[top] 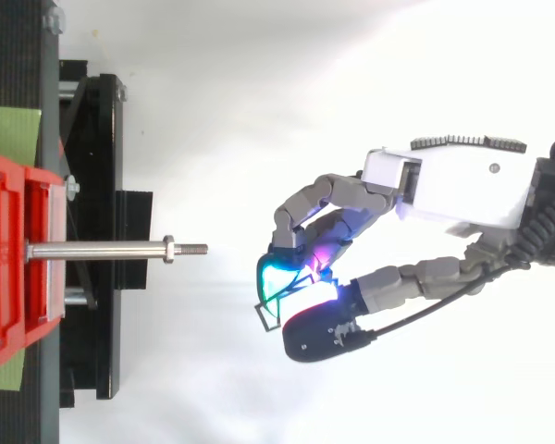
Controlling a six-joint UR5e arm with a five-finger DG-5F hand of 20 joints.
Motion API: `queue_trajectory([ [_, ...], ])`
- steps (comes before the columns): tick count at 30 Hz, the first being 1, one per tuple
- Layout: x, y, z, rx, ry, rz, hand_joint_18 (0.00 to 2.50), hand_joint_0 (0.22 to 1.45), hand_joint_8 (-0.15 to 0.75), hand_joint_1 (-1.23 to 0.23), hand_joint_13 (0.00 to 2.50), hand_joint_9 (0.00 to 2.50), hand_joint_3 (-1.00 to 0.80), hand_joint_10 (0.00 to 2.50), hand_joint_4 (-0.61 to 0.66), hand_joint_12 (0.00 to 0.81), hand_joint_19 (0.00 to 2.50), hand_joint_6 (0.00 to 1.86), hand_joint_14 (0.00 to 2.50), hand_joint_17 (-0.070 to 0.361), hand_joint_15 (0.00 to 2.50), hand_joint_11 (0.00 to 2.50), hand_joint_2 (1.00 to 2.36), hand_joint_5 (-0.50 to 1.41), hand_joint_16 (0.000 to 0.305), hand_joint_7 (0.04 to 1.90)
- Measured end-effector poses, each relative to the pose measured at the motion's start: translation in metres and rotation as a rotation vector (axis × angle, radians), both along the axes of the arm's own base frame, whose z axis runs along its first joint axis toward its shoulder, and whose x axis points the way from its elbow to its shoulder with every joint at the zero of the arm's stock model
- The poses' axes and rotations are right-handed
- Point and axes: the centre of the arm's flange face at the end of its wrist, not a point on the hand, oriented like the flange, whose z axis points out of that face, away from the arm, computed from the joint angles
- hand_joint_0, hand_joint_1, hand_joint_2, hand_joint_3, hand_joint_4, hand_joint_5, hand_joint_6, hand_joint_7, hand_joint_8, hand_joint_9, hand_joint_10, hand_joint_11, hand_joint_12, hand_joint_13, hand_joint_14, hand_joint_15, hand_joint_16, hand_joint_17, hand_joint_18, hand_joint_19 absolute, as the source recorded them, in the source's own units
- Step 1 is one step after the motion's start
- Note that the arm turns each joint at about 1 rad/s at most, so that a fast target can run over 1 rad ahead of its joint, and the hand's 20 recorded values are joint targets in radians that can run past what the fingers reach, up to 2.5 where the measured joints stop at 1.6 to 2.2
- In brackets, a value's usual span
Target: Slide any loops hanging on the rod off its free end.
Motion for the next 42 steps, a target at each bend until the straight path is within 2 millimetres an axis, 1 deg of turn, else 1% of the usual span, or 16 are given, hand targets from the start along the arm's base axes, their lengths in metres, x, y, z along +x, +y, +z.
queue_trajectory([
  [4, 0.0005, 0.0001, 0.0009, 0.0, -0.003, 0.0, 0.66, 0.66, 0.248, -0.75, 0.73, 0.9, -0.5, 0.03, 0.11, 0.355, 0.49, 0.93, 0.02, 0.118, 0.45, 0.76, 1.0, -0.19, 0.052, 0.9],
  [9, 0.0006, 0.0002, 0.001, 0.001, -0.003, 0.0, 0.68, 0.63, 0.256, -0.67, 0.8, 0.99, -0.5, 0.03, 0.12, 0.356, 0.49, 0.92, 0.02, 0.117, 0.48, 0.77, 1.0, -0.17, 0.052, 0.94],
  [15, 0.0006, 0.0003, 0.0011, 0.001, -0.003, 0.002, 0.69, 0.58, 0.254, -0.55, 0.82, 1.01, -0.5, 0.03, 0.12, 0.36, 0.53, 0.91, 0.02, 0.118, 0.5, 0.76, 1.0, -0.16, 0.052, 0.96],
  [17, 0.0006, 0.0004, 0.001, 0.001, -0.003, 0.003, 0.69, 0.56, 0.257, -0.54, 0.82, 1.02, -0.5, 0.03, 0.13, 0.364, 0.54, 0.91, 0.02, 0.12, 0.51, 0.76, 1.0, -0.16, 0.054, 0.98],
  [24, 0.0006, 0.0004, 0.001, 0.001, -0.003, 0.003, 0.71, 0.52, 0.282, -0.46, 0.84, 1.04, -0.5, 0.03, 0.12, 0.385, 0.56, 0.89, 0.02, 0.128, 0.52, 0.75, 1.0, -0.15, 0.057, 0.95],
  [27, 0.0006, 0.0002, 0.001, 0.001, -0.003, 0.002, 0.7, 0.52, 0.279, -0.43, 0.84, 1.04, -0.5, 0.02, 0.12, 0.385, 0.56, 0.88, 0.02, 0.129, 0.51, 0.73, 1.0, -0.15, 0.057, 0.95],
  [29, 0.0006, 0.0002, 0.0011, 0.001, -0.003, 0.001, 0.7, 0.54, 0.275, -0.42, 0.83, 1.04, -0.5, 0.03, 0.12, 0.383, 0.56, 0.88, 0.02, 0.127, 0.52, 0.75, 1.0, -0.15, 0.056, 0.97],
  [30, 0.0007, 0.0002, 0.0011, 0.001, -0.004, 0.0, 0.68, 0.57, 0.273, -0.44, 0.83, 1.04, -0.46, 0.03, 0.11, 0.376, 0.57, 0.87, 0.02, 0.123, 0.52, 0.74, 1.0, -0.15, 0.055, 0.99],
  [31, 0.0009, 0.0002, 0.0011, 0.001, -0.005, 0.0, 0.68, 0.58, 0.271, -0.45, 0.83, 1.04, -0.44, 0.03, 0.11, 0.373, 0.57, 0.87, 0.02, 0.123, 0.52, 0.74, 1.01, -0.14, 0.055, 1.0],
  [32, 0.0011, 0.0002, 0.0011, 0.001, -0.007, 0.0, 0.68, 0.59, 0.271, -0.49, 0.83, 1.04, -0.36, 0.03, 0.11, 0.376, 0.57, 0.88, 0.02, 0.122, 0.51, 0.75, 1.01, -0.14, 0.054, 1.02],
  [34, 0.0016, 0.0003, 0.0014, 0.002, -0.011, 0.0, 0.68, 0.59, 0.272, -0.54, 0.83, 1.03, -0.3, 0.03, 0.11, 0.376, 0.56, 0.88, 0.02, 0.123, 0.51, 0.75, 1.02, -0.14, 0.054, 1.05],
  [36, 0.0019, 0.0003, 0.0015, 0.003, -0.013, 0.0, 0.68, 0.57, 0.273, -0.59, 0.82, 1.01, -0.23, 0.03, 0.13, 0.378, 0.56, 0.89, 0.02, 0.124, 0.52, 0.75, 1.02, -0.15, 0.055, 1.05],
  [42, 0.0022, 0.0004, 0.0016, 0.003, -0.016, 0.0, 0.67, 0.58, 0.271, -0.68, 0.81, 0.98, -0.2, 0.03, 0.14, 0.377, 0.56, 0.9, 0.02, 0.124, 0.51, 0.76, 1.02, -0.16, 0.055, 1.03],
])
